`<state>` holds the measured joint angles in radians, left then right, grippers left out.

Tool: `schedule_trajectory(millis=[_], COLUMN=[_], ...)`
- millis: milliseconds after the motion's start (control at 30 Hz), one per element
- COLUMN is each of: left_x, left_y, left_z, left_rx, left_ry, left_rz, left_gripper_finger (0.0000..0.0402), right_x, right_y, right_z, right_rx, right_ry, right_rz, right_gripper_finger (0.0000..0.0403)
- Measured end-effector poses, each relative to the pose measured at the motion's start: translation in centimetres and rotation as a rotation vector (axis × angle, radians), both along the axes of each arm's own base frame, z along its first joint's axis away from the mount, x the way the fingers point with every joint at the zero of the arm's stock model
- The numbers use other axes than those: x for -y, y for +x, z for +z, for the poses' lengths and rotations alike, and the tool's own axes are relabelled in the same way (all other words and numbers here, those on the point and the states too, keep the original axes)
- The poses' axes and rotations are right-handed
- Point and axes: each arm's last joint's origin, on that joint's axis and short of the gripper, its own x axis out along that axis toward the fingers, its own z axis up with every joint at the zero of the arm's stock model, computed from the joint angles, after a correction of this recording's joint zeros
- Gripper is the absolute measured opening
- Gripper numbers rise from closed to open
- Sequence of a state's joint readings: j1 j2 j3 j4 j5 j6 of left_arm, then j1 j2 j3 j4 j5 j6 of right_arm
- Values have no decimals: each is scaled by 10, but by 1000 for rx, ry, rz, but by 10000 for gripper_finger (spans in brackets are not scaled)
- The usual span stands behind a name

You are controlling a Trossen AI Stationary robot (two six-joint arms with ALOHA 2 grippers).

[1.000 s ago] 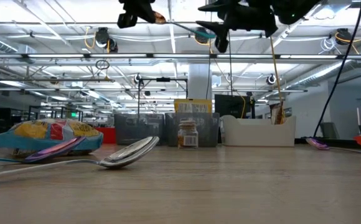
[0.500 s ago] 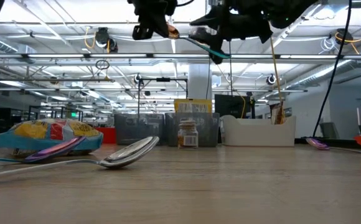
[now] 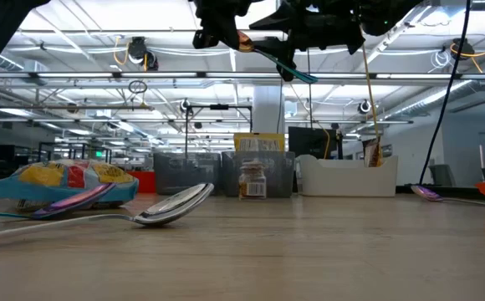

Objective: Pick & Place Food Item
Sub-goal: Put the top left purple and blue spoon into the left black bin

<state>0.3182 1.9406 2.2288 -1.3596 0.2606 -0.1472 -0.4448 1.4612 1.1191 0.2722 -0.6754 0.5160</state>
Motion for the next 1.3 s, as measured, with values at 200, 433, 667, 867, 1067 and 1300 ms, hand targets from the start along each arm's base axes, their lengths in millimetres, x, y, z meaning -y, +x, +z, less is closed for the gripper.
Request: schedule_trajectory(millis=[200, 433, 667, 867, 1067, 1300], left_x=[0, 0, 0, 0, -7, -16], left_y=[2, 3, 3, 5, 4, 3], left_z=[1, 2, 2, 3, 4, 6], left_rx=[16, 32, 36, 56, 101, 143], left_ry=[4, -10, -22, -41, -79, -85], left_rz=[-5, -8, -2, 9, -41, -70], left_gripper_finger=[6, 6, 5, 24, 50, 121], right_x=[0, 0, 0, 0, 1, 1], right_y=[0, 0, 0, -1, -1, 0], right_z=[-1, -1, -1, -1, 0, -1], right_rx=[-7, -6, -4, -2, 0, -2], right_ry=[5, 1, -9, -28, -31, -34], right_rz=[-2, 1, 2, -5, -19, -36], right_gripper_finger=[134, 98, 17, 7, 1, 0])
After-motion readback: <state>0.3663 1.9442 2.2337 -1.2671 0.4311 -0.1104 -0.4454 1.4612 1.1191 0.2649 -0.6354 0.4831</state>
